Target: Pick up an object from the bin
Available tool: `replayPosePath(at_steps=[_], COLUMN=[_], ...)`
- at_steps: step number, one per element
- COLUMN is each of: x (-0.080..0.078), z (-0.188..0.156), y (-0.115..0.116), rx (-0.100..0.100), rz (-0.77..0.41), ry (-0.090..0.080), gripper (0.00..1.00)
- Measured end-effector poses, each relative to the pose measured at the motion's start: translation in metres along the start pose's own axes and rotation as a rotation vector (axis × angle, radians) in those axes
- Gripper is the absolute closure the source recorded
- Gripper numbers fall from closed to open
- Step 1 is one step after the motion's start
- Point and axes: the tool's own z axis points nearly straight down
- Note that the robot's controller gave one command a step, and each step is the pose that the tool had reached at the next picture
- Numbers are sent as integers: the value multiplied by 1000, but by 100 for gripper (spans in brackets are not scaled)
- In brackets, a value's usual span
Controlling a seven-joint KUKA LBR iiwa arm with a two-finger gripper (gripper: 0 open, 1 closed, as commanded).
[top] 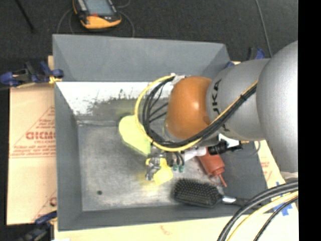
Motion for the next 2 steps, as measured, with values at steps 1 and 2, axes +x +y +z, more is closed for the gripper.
replayPosePath(at_steps=[1, 2], x=[-4, 1], z=[-31, -37], y=[-25, -42], rx=[-2, 2], rz=[-38, -41], ry=[-8, -6], gripper=[100, 100])
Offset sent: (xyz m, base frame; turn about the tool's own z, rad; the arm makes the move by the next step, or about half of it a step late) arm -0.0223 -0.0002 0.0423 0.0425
